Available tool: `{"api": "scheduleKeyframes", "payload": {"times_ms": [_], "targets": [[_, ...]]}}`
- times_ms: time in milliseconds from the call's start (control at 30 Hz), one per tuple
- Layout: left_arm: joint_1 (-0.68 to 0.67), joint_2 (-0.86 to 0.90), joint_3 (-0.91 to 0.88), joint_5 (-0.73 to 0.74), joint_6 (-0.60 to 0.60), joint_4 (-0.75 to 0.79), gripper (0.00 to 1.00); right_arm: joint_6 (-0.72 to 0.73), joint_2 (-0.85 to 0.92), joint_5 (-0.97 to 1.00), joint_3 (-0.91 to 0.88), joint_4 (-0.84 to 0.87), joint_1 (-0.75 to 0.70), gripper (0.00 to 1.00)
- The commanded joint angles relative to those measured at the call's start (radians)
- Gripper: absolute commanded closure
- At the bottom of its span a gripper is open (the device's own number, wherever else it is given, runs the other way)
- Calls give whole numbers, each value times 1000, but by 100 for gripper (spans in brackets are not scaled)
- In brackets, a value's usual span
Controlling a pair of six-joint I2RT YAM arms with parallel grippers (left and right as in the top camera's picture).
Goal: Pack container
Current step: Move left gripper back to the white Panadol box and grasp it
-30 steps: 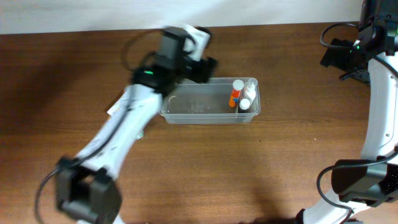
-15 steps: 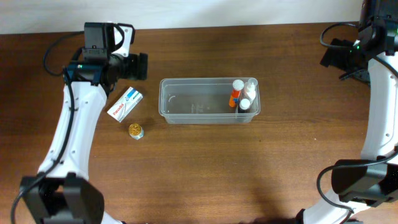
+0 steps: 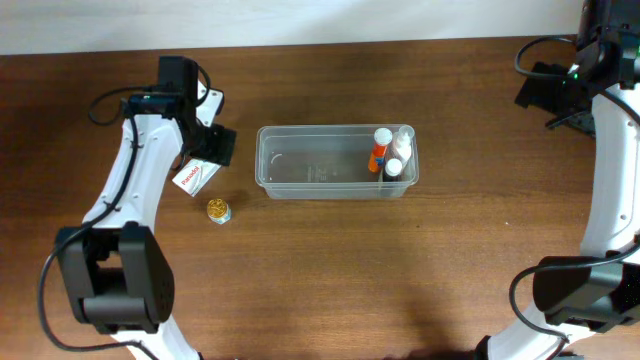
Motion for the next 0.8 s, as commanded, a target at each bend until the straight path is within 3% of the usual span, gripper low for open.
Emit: {"api": "scheduleKeyframes", "payload": {"times_ms": [0,433,767], "targets": [[14,56,3,-34,53,-3,6,12,-8,13,13,0,-3,2],[94,203,3,-54,129,61,6,12,-8,13,13,0,-3,2],[98,217,3,59,248,89,6,12,-8,13,13,0,-3,2]]}}
